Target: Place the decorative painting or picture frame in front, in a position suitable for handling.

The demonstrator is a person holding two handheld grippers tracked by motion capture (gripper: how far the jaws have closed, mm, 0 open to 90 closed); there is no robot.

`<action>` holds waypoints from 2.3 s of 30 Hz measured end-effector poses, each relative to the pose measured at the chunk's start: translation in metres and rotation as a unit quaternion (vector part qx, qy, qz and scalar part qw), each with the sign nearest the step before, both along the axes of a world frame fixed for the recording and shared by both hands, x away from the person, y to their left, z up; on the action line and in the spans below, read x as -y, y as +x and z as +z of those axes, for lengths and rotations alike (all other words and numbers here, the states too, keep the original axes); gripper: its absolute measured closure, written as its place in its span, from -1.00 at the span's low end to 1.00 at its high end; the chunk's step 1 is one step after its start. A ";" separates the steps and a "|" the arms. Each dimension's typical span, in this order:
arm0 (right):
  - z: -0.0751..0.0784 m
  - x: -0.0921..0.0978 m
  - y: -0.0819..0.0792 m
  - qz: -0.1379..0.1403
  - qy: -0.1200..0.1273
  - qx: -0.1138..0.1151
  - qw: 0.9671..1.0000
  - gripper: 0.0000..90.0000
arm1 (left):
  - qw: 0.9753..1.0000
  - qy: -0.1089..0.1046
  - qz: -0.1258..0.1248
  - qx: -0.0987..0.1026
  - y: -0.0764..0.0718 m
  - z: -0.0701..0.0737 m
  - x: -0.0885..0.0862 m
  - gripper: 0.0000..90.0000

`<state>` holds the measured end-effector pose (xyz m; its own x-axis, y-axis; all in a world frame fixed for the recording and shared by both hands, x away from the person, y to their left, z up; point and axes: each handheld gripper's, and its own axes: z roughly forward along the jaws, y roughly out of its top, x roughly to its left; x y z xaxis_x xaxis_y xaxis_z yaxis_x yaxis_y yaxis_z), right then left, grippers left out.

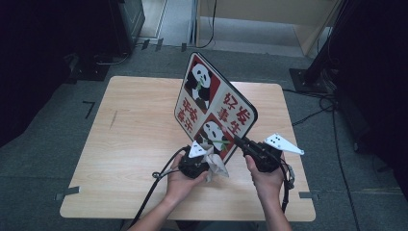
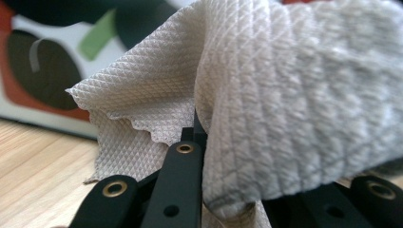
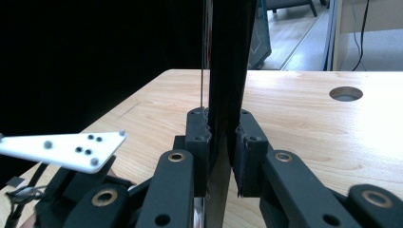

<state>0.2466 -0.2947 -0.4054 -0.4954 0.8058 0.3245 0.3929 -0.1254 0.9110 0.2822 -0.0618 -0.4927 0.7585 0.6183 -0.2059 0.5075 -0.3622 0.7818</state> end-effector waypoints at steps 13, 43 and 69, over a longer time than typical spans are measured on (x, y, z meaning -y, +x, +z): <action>-0.013 0.009 -0.009 0.009 -0.005 -0.015 1.000 0.45 | 0.999 -0.018 -0.032 0.011 -0.017 0.002 0.015 0.62; -0.042 -0.029 -0.041 0.102 -0.025 -0.054 0.993 0.86 | 0.999 0.000 -0.035 0.026 -0.021 0.002 0.015 0.42; -0.050 -0.036 -0.037 0.102 -0.026 -0.068 0.992 0.87 | 0.997 -0.018 -0.057 0.039 -0.024 0.003 0.012 0.90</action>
<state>0.2095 -0.2592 -0.4550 -0.6048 0.7104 0.3599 0.5244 0.0152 0.8513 0.2582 -0.0738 -0.4899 0.8384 0.5197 -0.1644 0.4016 -0.3851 0.8309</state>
